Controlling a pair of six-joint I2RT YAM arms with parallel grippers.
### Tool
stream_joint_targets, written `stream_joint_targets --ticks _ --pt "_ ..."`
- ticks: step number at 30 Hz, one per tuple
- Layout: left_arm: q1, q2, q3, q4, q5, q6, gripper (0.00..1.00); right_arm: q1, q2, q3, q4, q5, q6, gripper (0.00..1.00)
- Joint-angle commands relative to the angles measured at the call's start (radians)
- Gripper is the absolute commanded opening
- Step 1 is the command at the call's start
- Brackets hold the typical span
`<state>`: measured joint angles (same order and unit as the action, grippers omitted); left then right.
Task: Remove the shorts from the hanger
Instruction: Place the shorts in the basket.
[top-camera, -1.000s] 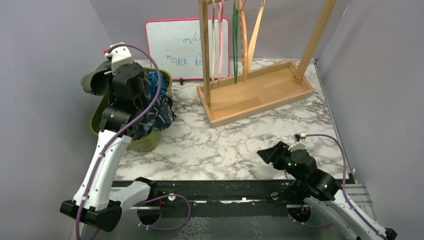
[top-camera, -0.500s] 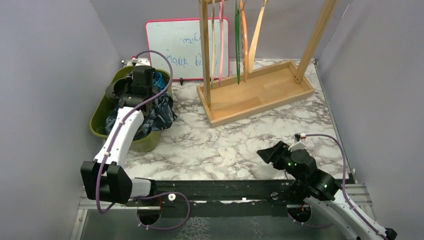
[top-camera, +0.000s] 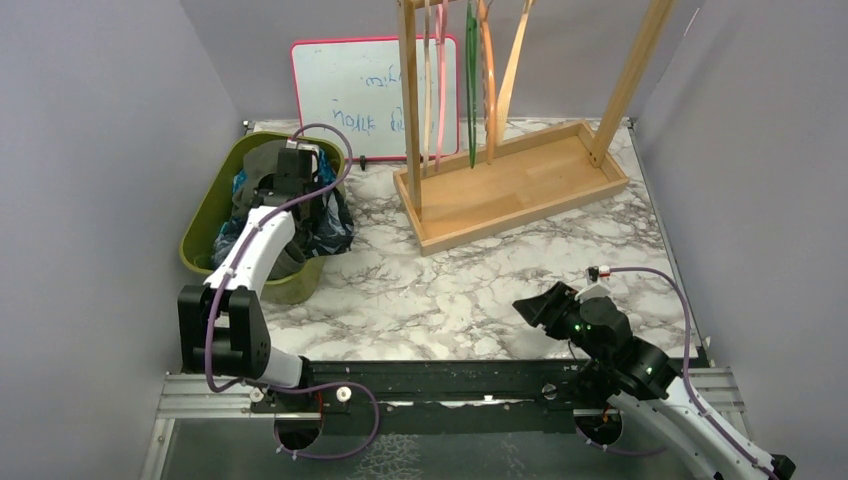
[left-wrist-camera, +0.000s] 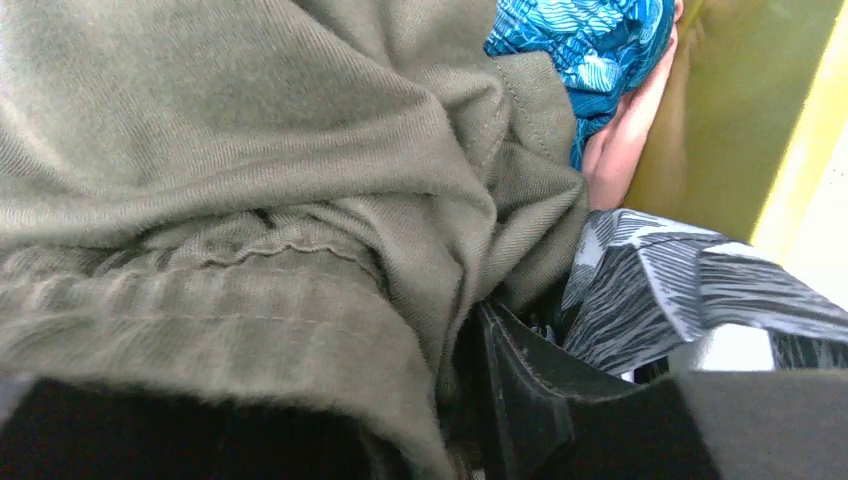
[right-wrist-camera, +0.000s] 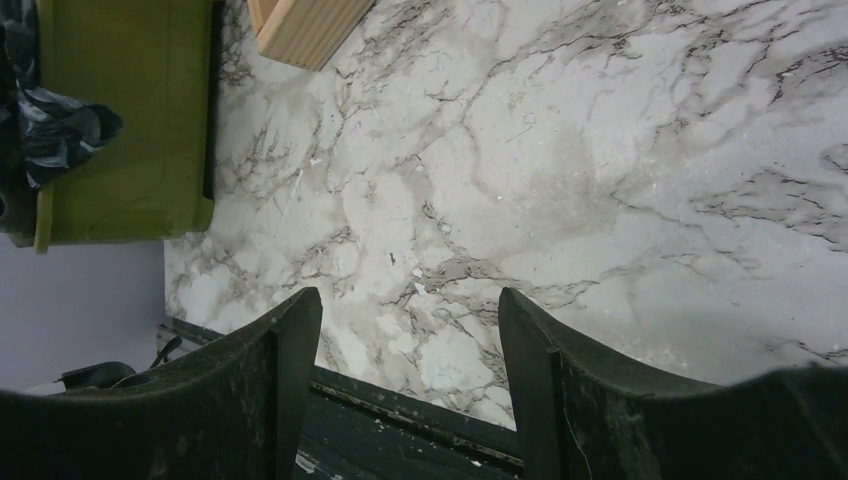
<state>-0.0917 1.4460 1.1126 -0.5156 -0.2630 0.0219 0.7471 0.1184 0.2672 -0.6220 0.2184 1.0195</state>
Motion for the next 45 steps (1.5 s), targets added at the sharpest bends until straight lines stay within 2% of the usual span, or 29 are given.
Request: stream_joint_targets --ticks 1,5,10,14,17,20,24,26,28,33,36,41,42,44,45 --pt "0.002 -0.056 -0.037 -0.070 0.108 -0.043 0.56 0.003 0.012 -0.010 0.029 0.006 -0.013 0.68" --pt "0.003 -0.140 -0.026 -0.048 0.057 -0.047 0.68 0.003 0.015 -0.010 0.024 0.002 -0.012 0.68" --pt "0.003 -0.287 -0.020 -0.019 0.006 -0.069 0.90 0.003 0.015 -0.010 0.024 0.007 -0.010 0.68" --pt "0.002 -0.378 -0.072 0.029 -0.025 -0.074 0.99 0.003 0.020 -0.010 0.028 0.004 -0.012 0.68" --pt "0.007 -0.358 -0.104 0.036 -0.004 -0.092 0.98 0.003 0.025 -0.010 0.033 0.006 -0.014 0.68" --pt "0.013 -0.271 -0.121 -0.018 0.091 -0.125 0.91 0.003 0.031 -0.008 0.031 0.006 -0.013 0.68" --pt "0.012 -0.184 -0.165 -0.050 0.383 -0.143 0.77 0.003 0.025 -0.006 0.021 0.000 -0.006 0.68" --pt "0.002 -0.155 -0.185 -0.058 0.478 -0.141 0.72 0.003 0.020 -0.006 0.019 -0.001 -0.007 0.68" --pt "-0.038 -0.152 -0.190 -0.064 0.481 -0.154 0.69 0.003 0.014 -0.008 0.018 -0.001 -0.007 0.68" --pt "-0.099 -0.180 -0.178 -0.070 0.619 -0.175 0.68 0.003 0.010 -0.008 0.019 0.002 -0.007 0.68" --pt "-0.123 -0.203 -0.181 -0.070 0.590 -0.192 0.70 0.002 0.010 -0.008 0.017 0.000 -0.008 0.68" --pt "-0.123 -0.294 -0.154 -0.081 0.408 -0.235 0.81 0.003 -0.003 -0.005 0.035 -0.002 -0.028 0.68" --pt "-0.123 -0.316 -0.140 -0.081 0.394 -0.239 0.84 0.003 -0.005 0.000 0.045 -0.005 -0.042 0.68" --pt "-0.123 -0.369 -0.113 -0.070 0.365 -0.242 0.97 0.003 -0.002 0.024 0.063 -0.002 -0.083 0.69" --pt "-0.123 -0.400 -0.101 -0.059 0.348 -0.243 0.99 0.003 0.000 0.043 0.067 0.010 -0.109 0.69"
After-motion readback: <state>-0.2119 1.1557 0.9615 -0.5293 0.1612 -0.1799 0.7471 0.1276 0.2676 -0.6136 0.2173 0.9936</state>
